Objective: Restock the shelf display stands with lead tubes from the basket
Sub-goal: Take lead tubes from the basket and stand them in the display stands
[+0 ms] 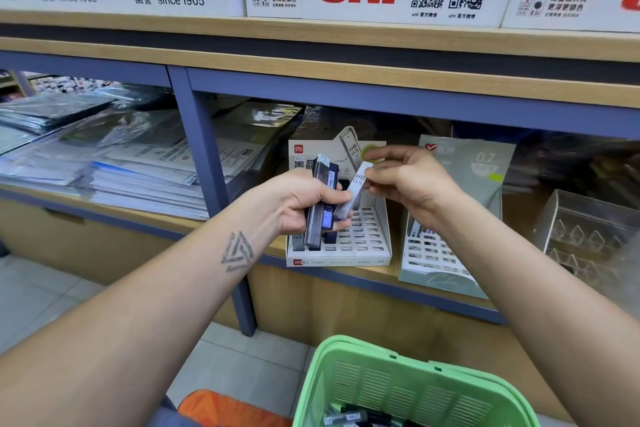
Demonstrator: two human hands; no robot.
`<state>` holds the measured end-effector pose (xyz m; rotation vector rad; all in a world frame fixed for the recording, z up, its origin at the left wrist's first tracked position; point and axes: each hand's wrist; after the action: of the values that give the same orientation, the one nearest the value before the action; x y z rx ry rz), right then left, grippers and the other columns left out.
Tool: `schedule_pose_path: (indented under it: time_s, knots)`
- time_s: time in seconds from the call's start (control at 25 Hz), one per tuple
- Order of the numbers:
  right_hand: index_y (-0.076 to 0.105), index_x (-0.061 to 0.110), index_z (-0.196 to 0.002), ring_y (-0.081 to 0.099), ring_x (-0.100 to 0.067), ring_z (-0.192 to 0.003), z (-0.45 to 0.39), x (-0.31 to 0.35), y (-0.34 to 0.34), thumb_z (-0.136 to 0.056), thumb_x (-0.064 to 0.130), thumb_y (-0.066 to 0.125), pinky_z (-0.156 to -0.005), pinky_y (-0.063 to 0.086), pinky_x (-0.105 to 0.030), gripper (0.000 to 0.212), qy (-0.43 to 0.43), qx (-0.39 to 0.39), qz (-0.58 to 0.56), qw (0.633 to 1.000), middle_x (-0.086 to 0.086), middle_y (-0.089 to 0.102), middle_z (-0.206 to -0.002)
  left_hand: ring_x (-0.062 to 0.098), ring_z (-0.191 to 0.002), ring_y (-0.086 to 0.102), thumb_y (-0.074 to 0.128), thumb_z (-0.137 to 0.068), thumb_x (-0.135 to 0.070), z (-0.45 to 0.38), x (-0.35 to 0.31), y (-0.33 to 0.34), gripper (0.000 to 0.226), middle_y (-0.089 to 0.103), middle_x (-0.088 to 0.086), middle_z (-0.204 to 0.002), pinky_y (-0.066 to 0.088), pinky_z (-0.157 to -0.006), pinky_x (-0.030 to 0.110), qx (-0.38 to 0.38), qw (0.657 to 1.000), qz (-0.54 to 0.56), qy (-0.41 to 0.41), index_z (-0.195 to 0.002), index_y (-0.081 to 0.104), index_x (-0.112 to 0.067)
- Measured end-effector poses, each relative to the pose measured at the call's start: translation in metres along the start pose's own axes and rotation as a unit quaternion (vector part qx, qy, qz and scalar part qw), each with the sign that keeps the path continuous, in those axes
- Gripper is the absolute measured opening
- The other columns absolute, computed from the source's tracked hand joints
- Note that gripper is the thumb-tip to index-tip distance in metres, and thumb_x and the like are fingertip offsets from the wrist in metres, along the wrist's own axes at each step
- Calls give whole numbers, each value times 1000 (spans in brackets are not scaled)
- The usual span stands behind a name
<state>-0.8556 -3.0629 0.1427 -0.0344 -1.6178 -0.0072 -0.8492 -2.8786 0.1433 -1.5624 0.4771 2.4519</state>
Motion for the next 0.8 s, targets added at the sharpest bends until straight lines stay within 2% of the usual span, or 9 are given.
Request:
schedule_pose_path:
  time_s: [0.12, 0.24, 0.36, 0.44, 0.52, 0.56, 0.64, 0.72, 0.8]
  knots:
    - [70, 6, -104, 72, -22, -81, -4, -1, 0, -88, -11, 66, -70, 59, -24, 24, -17, -19, 6, 1000, -19, 74, -98, 32, -78, 75, 61, -92, 8, 1, -2, -2, 43, 73, 20, -84, 61, -73, 51, 5, 1000, 7, 1, -134, 55, 1]
    - [70, 3, -103, 72, -20, -79, -3, 1, 1, -88, -11, 66, -71, 60, -24, 21, -19, -12, -1, 1000, -17, 74, -95, 38, -84, 75, 61, -92, 8, 2, -2, -5, 49, 73, 26, -95, 61, -72, 52, -3, 1000, -8, 4, -140, 50, 5]
    - [70, 6, -94, 72, -23, -76, -4, 9, 0, -88, -10, 65, -66, 60, -25, 18, -38, -33, 1, 999, -15, 73, -90, 43, -87, 73, 60, -95, 4, 0, -7, -10, 26, 70, 25, -105, 61, -69, 54, -18, 1000, 20, 0, -121, 59, 6]
    - [68, 8, -89, 73, -25, -76, -11, 13, -5, -88, -9, 65, -67, 62, -28, 18, -72, -60, 35, 995, -13, 72, -88, 36, -67, 74, 62, -96, -2, -3, -13, -16, 8, 68, 20, -87, 62, -57, 46, -61, 997, 45, -5, -100, 61, 4]
    - [67, 12, -85, 75, -27, -79, -21, 11, -10, -88, -7, 67, -74, 64, -36, 19, -108, -83, 111, 984, -9, 71, -84, 20, -47, 67, 65, -96, -11, -8, -15, -22, 14, 62, 9, -64, 58, -45, 30, -98, 994, 49, -23, -87, 59, -1]
    - [67, 14, -84, 74, -27, -81, -26, 7, -11, -88, -4, 68, -78, 63, -39, 19, -125, -94, 163, 974, -6, 70, -83, 15, -41, 61, 67, -95, -15, -9, -15, -23, 19, 58, 4, -56, 54, -42, 25, -108, 993, 50, -28, -82, 58, -5]
    - [69, 17, -88, 71, -22, -85, -35, -3, -12, -88, 2, 69, -82, 60, -39, 15, -166, -107, 301, 933, 3, 69, -83, 11, -38, 54, 72, -91, -21, -11, -16, -23, 24, 52, -1, -52, 49, -40, 21, -112, 991, 68, -38, -76, 57, -10]
    - [73, 18, -99, 65, -14, -85, -39, -16, -10, -89, 5, 70, -82, 54, -31, 17, -196, -105, 415, 882, 4, 69, -88, 13, -43, 54, 76, -88, -22, -12, -18, -23, 26, 53, 0, -56, 50, -43, 23, -109, 988, 100, -55, -76, 57, -10]
    - [73, 17, -103, 61, -8, -80, -43, -29, -7, -90, 1, 68, -77, 47, -23, 21, -205, -102, 447, 865, 3, 68, -90, 18, -52, 57, 72, -88, -17, -12, -20, -24, 20, 56, 6, -63, 52, -48, 29, -106, 983, 132, -68, -83, 55, -7]
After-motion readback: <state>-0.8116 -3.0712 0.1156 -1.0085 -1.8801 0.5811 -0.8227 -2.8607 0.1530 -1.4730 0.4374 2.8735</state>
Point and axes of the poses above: each hand's wrist, its own z-axis away from the middle knuckle, its own y-axis out of the palm, x = y × z
